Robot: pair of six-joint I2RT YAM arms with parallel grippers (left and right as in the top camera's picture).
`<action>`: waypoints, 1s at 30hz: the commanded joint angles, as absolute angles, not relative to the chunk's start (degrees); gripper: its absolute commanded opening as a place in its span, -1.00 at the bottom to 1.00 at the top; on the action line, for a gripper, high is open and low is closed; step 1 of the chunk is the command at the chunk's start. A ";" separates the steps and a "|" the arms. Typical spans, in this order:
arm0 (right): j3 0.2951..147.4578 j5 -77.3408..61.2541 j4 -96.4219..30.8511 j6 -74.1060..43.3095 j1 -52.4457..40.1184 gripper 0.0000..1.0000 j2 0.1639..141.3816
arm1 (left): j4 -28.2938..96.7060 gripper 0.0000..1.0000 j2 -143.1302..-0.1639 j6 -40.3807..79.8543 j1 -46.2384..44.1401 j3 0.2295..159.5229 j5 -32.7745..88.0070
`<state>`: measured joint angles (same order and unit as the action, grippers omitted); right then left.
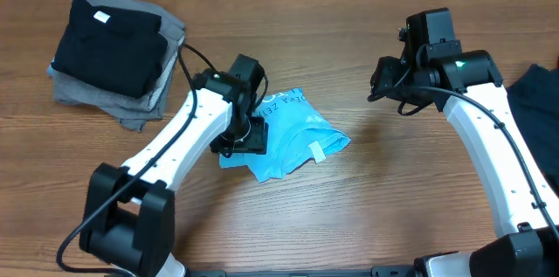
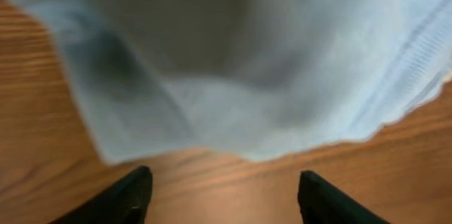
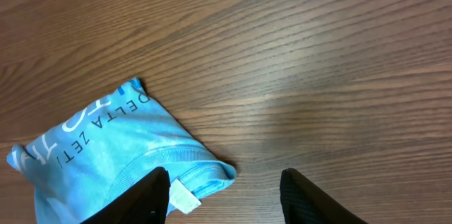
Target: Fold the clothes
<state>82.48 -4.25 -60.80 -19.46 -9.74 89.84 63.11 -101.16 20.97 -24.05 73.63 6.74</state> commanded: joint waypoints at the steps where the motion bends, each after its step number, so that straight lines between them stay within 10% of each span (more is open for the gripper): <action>1: 83.96 -3.90 -60.62 -19.49 -9.50 0.08 88.18 | 60.07 0.38 -102.85 19.33 -23.99 70.50 8.16; 5: 83.96 -3.90 -60.86 -19.49 -9.50 0.08 88.18 | 56.60 0.36 -106.00 19.29 -24.01 68.25 7.55; 14: 83.96 -3.88 -60.90 -19.46 -9.50 0.08 88.18 | 54.87 -0.90 -106.10 19.25 -23.20 71.68 16.75; 30: 83.96 -2.52 -61.19 -19.46 -9.50 0.09 88.18 | 61.49 -0.76 -100.05 11.90 -7.68 82.70 22.83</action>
